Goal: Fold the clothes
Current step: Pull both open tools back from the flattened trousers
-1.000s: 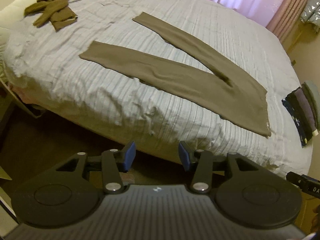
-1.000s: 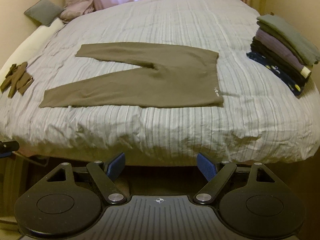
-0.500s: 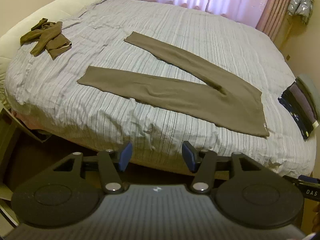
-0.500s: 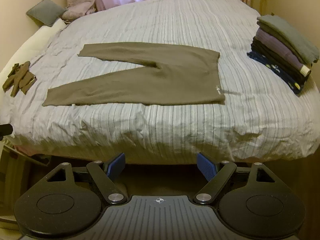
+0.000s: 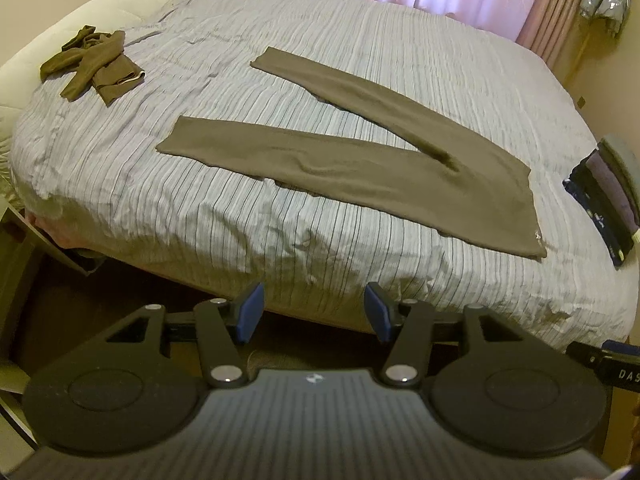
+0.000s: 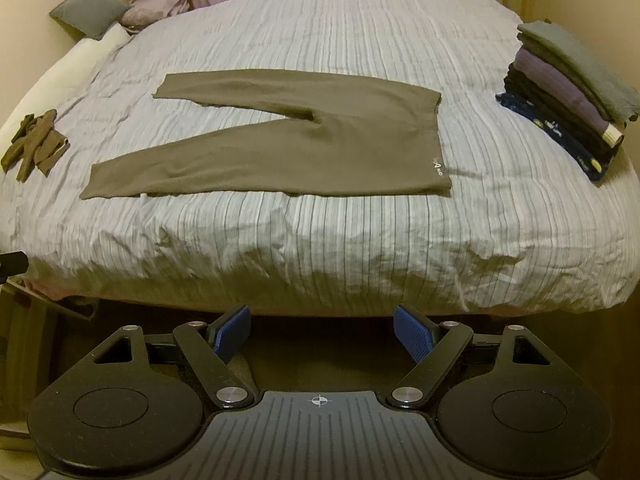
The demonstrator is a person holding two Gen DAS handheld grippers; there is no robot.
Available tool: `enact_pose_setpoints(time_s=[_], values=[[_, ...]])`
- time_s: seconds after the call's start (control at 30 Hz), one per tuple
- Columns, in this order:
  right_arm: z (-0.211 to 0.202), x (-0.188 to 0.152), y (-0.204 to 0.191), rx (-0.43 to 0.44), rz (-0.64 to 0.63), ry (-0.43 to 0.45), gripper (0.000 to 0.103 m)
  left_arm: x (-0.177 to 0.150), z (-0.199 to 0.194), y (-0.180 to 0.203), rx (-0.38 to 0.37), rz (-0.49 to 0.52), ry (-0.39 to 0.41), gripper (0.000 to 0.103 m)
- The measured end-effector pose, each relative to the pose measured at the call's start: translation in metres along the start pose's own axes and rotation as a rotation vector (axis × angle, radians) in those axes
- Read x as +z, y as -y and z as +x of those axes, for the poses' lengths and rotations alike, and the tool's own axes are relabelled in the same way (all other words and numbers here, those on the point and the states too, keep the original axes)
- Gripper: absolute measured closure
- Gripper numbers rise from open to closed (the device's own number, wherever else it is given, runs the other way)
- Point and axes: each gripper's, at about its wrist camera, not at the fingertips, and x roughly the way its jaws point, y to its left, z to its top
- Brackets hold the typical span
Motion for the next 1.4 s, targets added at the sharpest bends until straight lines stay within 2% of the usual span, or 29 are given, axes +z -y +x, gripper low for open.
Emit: enact_pose_setpoints(time_s=[0.67,0.87,1.0,1.13,1.27,1.4], values=[[0.020,0.024,-0.029,0.043,-0.073,-0.018,0.021,0.003,0.003,-0.028,0.045,-0.059,0.004,0.049],[0.036,0.035,-0.036,0.046,-0.077,-0.033,0.021,0.008,0.009,-0.042,0.009,-0.117,0.065,0.051],[0.051,0.046,-0.037,0.032,-0.051,-0.051,0.021,0.024,0.024,-0.048,-0.023,-0.092,0.080,0.059],[0.068,0.063,-0.039,0.002,-0.001,-0.067,0.021,0.052,0.057,-0.053,-0.052,-0.063,0.047,0.062],[0.086,0.090,-0.036,-0.056,0.100,-0.068,0.021,0.094,0.097,-0.055,-0.080,-0.016,0.006,0.063],[0.097,0.120,-0.038,-0.114,0.175,-0.054,0.021,0.148,0.123,-0.054,-0.121,0.045,0.009,0.063]])
